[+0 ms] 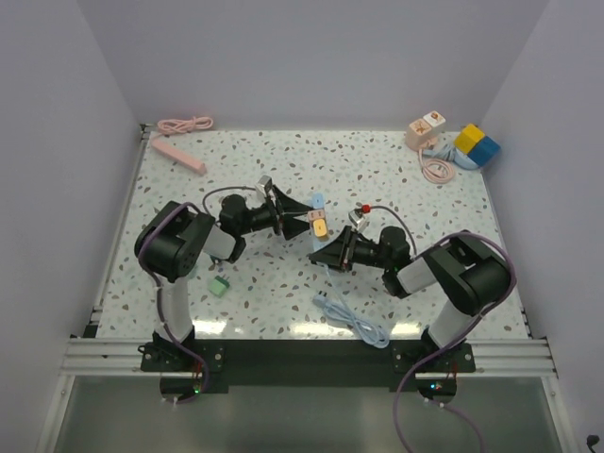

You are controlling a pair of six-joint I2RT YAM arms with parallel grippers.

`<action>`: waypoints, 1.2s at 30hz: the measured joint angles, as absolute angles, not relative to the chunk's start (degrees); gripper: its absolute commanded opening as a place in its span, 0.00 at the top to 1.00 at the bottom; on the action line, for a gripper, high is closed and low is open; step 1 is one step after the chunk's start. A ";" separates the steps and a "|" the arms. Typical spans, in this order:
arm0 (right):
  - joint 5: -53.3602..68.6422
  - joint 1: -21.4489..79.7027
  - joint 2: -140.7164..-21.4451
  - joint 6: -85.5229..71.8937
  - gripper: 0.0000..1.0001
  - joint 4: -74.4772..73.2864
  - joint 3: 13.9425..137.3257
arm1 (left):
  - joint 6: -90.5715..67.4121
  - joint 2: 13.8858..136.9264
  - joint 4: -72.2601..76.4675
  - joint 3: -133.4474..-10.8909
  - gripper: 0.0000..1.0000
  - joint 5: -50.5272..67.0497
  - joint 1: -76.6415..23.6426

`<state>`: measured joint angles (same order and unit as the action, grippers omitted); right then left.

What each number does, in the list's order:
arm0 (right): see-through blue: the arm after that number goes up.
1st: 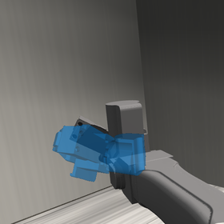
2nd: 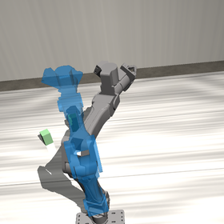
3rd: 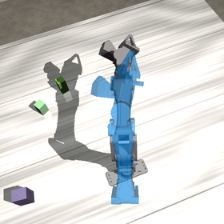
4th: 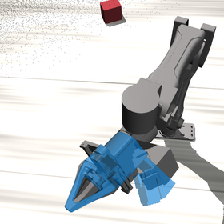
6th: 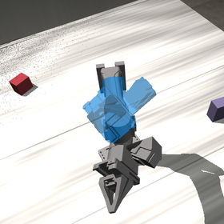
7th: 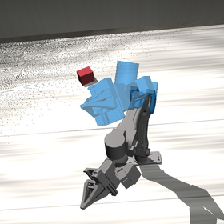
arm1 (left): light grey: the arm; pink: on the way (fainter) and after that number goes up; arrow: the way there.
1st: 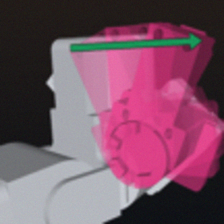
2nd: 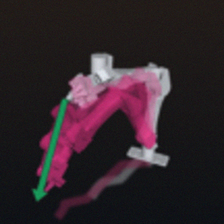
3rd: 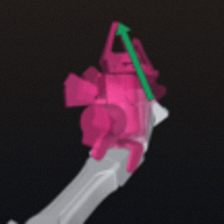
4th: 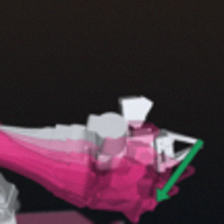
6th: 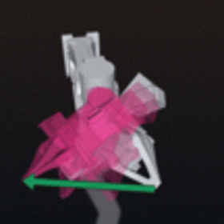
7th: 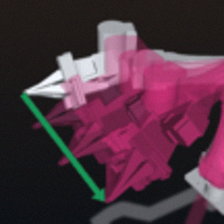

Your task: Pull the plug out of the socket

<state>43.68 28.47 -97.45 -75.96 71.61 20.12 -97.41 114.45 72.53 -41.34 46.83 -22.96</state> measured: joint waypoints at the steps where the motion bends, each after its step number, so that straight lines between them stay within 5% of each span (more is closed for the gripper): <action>1: 44.01 28.47 -97.01 -75.53 1.00 71.77 20.12 | -96.66 113.54 72.29 -40.95 0.17 46.92 -23.00; 5: 45.01 28.42 -91.90 -71.40 1.00 68.07 20.99 | -91.66 108.18 72.36 -40.47 0.04 47.27 -22.92; 11: 42.06 28.32 -78.30 -54.19 1.00 38.44 29.36 | -77.71 96.97 63.33 -40.60 0.00 42.85 -22.09; 19: 33.78 26.96 -74.08 -43.40 1.00 15.99 33.74 | -61.71 86.54 40.18 -42.24 0.00 34.74 -22.81; 30: 30.76 26.63 -73.84 -37.60 1.00 3.55 35.79 | -57.63 85.58 31.00 -41.58 0.00 28.40 -23.22; 36: 19.62 26.68 -72.44 -32.88 1.00 -10.00 40.25 | -51.27 85.95 17.65 -52.62 0.00 22.20 -30.92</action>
<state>19.62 26.68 -72.44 -32.88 -10.00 40.25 -51.27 85.95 17.65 -52.62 22.20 -30.92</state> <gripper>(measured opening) 0.347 0.997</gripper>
